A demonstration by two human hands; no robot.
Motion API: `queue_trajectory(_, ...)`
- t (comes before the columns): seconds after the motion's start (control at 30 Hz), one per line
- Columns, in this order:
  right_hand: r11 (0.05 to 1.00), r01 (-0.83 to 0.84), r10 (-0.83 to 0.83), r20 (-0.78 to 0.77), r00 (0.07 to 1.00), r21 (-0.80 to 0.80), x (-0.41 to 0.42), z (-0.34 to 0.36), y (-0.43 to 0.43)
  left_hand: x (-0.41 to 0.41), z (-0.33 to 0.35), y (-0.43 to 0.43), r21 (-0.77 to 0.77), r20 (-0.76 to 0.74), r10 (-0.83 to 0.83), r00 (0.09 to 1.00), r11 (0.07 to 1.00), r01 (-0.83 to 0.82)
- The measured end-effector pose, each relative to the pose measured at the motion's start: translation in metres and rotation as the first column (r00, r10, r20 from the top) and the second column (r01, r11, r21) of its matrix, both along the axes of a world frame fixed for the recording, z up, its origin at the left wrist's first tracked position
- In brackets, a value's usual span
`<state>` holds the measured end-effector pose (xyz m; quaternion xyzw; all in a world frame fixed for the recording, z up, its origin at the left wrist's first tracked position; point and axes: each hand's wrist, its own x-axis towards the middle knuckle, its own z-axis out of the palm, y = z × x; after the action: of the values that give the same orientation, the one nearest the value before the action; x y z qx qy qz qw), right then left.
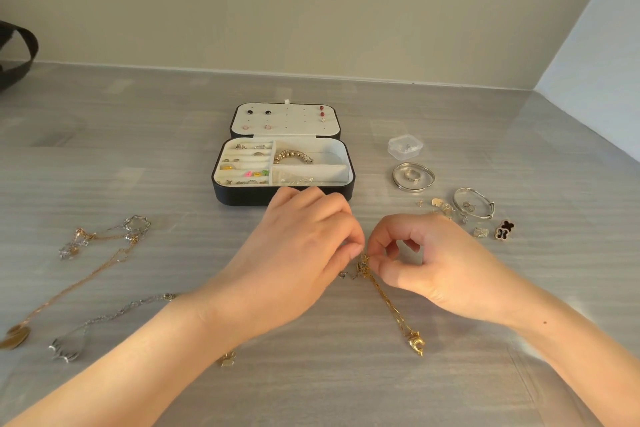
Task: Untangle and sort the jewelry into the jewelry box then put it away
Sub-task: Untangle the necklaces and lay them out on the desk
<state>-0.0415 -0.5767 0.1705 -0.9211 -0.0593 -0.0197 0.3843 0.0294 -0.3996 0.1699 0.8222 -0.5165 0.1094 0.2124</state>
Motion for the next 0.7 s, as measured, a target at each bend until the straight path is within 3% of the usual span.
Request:
queue_trajectory(0.07, 1.000, -0.020, 0.020, 0.014, 1.000, 0.011, 0.000, 0.001, 0.001, -0.002, 0.001, 0.000, -0.004, -0.098, 0.005, 0.995, 1.000, -0.005)
queue_trajectory(0.13, 0.999, -0.046, 0.045, 0.047, 0.998, 0.009, -0.001, 0.003, 0.001, -0.005, 0.003, -0.002, -0.038, -0.294, 0.014, 0.956, 0.999, -0.026)
queue_trajectory(0.2, 0.998, -0.067, 0.069, 0.113, 0.991, -0.023, -0.001, 0.003, 0.001, -0.007, 0.007, -0.003, -0.077, -0.502, 0.030, 0.864, 0.994, -0.080)
queue_trajectory(0.33, 0.988, -0.062, 0.104, 0.310, 0.945, -0.143, -0.002, 0.004, 0.000, -0.005, 0.013, -0.002, -0.137, -0.769, -0.002, 0.639, 0.977, -0.161)
queue_trajectory(0.4, 0.981, -0.027, 0.099, 0.376, 0.921, -0.193, -0.002, 0.005, 0.001, -0.005, 0.015, -0.001, -0.152, -0.821, -0.027, 0.570, 0.973, -0.173)
queue_trajectory(0.53, 0.969, 0.014, 0.095, 0.423, 0.901, -0.247, -0.003, 0.006, 0.003, -0.007, 0.019, -0.001, -0.182, -0.854, -0.081, 0.513, 0.972, -0.151)
queue_trajectory(0.7, 0.999, 0.016, -0.002, 0.292, 0.957, -0.045, -0.004, 0.009, 0.004, -0.006, 0.018, -0.001, -0.175, -0.871, -0.094, 0.483, 0.976, -0.126)
